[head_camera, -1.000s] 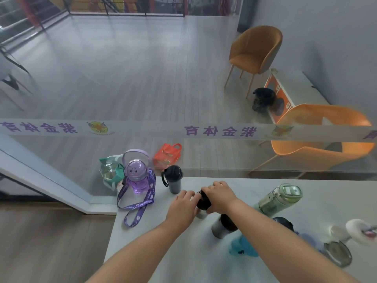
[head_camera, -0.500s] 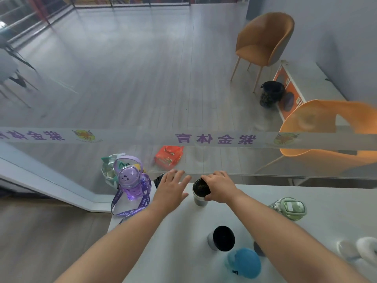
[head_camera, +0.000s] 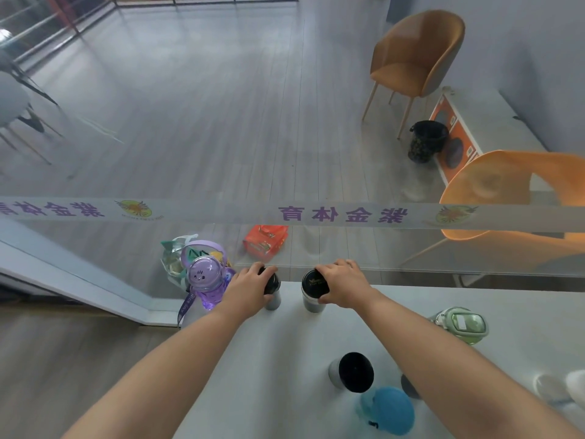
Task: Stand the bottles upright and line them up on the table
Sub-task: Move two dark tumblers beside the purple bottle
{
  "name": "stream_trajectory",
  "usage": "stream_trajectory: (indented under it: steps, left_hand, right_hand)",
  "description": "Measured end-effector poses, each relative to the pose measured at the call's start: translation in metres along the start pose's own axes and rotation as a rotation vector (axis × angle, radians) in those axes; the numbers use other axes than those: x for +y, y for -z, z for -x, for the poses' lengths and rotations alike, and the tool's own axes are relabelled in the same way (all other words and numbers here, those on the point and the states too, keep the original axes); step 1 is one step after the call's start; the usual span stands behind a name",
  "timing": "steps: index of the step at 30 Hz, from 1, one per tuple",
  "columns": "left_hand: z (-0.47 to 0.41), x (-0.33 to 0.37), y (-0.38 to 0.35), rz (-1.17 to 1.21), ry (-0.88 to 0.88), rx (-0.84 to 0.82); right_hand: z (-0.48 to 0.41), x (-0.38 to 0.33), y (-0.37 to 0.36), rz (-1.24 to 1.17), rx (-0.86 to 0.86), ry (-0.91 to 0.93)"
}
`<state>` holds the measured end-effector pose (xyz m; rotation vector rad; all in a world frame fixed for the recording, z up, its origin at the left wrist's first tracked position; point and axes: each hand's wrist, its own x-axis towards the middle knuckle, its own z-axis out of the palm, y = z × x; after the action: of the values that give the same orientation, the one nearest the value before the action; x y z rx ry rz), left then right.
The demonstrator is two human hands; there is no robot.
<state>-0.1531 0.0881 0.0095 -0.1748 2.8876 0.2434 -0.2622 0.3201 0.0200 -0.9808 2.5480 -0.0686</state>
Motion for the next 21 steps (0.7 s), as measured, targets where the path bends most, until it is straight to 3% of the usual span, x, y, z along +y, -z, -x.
stream_trajectory:
  steps: [13, 17, 21]
  left_hand:
    - [-0.004, -0.005, -0.002, -0.006, -0.01, -0.01]
    - [0.006, 0.003, 0.0, 0.004, -0.038, 0.116]
    - [0.019, 0.024, 0.002, 0.075, -0.266, 0.303]
  right_hand:
    - [-0.005, -0.002, -0.001, 0.003, -0.042, -0.033]
    - [0.006, 0.0, 0.0, -0.031, -0.056, -0.05]
    - [0.033, 0.005, 0.009, -0.138, -0.006, -0.088]
